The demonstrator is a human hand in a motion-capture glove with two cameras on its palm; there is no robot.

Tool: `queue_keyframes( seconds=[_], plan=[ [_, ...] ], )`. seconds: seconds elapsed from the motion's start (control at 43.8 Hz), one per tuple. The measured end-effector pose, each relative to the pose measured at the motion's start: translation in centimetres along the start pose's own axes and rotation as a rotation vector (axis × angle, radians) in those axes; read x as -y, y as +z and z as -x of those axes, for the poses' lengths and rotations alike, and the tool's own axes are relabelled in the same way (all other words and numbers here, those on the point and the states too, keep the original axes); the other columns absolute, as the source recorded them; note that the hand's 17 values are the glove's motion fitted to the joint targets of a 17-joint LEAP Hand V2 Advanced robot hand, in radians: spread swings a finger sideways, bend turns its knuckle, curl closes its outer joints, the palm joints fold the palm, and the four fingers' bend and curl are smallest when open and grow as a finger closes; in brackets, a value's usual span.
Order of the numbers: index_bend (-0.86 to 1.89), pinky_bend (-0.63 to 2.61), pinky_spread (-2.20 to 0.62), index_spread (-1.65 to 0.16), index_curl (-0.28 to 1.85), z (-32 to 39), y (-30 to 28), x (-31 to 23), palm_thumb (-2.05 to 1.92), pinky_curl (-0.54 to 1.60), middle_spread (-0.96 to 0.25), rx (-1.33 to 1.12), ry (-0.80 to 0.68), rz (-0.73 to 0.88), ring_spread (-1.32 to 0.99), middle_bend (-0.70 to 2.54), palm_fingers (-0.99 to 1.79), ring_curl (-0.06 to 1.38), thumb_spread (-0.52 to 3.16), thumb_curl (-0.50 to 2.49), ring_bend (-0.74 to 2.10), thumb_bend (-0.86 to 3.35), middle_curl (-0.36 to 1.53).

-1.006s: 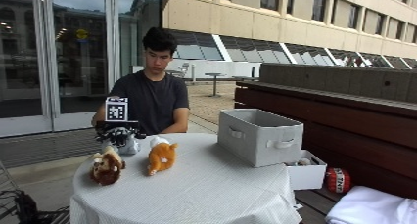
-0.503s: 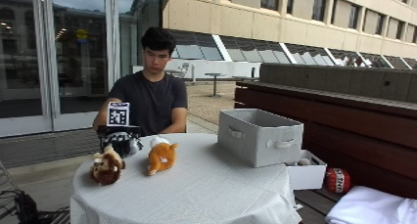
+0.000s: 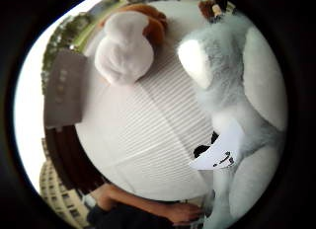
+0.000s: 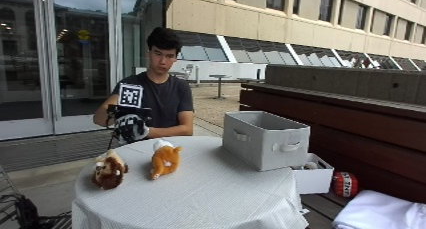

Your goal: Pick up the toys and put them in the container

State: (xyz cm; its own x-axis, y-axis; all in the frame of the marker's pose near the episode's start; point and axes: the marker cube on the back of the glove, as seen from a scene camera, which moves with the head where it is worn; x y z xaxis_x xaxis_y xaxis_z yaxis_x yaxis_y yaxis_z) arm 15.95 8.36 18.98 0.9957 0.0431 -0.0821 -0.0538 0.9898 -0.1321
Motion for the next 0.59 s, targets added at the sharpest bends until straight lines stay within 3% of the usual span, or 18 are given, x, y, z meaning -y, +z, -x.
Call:
queue_keyframes(
  seconds=[0.023,0.046,0.091,0.183,0.389,0.594],
  plan=[
    [0.21,0.66,-0.52,-0.25,0.61,0.2,-1.0,0.0,0.85,0.37,-0.37,0.001,-0.007,0.001,-0.44,0.79,1.18,0.48,0.58,0.59,1.01,0.36,0.59],
    [0.25,0.63,-0.55,-0.25,0.63,0.4,-1.9,0.2,1.02,0.36,-0.36,0.003,-0.019,-0.013,-0.44,0.84,1.3,0.49,0.54,0.63,1.03,0.5,0.61],
    [0.12,0.78,-0.51,-0.27,0.59,0.9,-4.2,1.1,0.76,0.41,-0.38,0.006,-0.056,-0.084,-0.45,0.72,1.01,0.47,0.59,0.59,0.98,0.3,0.58],
    [0.07,0.89,-0.49,-0.3,0.57,3.0,-10.0,2.5,0.74,0.44,-0.4,0.0,-0.059,-0.199,-0.46,0.68,0.91,0.48,0.6,0.61,0.98,0.27,0.58],
    [0.05,1.01,-0.45,-0.36,0.47,8.9,-20.0,5.7,0.72,0.45,-0.44,0.022,-0.11,-0.279,-0.48,0.69,0.83,0.48,0.65,0.66,1.01,0.25,0.6],
    [0.09,1.04,-0.43,-0.39,0.41,16.9,-26.3,7.6,0.72,0.43,-0.46,0.03,-0.16,-0.326,-0.49,0.7,0.82,0.48,0.68,0.71,1.05,0.24,0.63]
  ],
)
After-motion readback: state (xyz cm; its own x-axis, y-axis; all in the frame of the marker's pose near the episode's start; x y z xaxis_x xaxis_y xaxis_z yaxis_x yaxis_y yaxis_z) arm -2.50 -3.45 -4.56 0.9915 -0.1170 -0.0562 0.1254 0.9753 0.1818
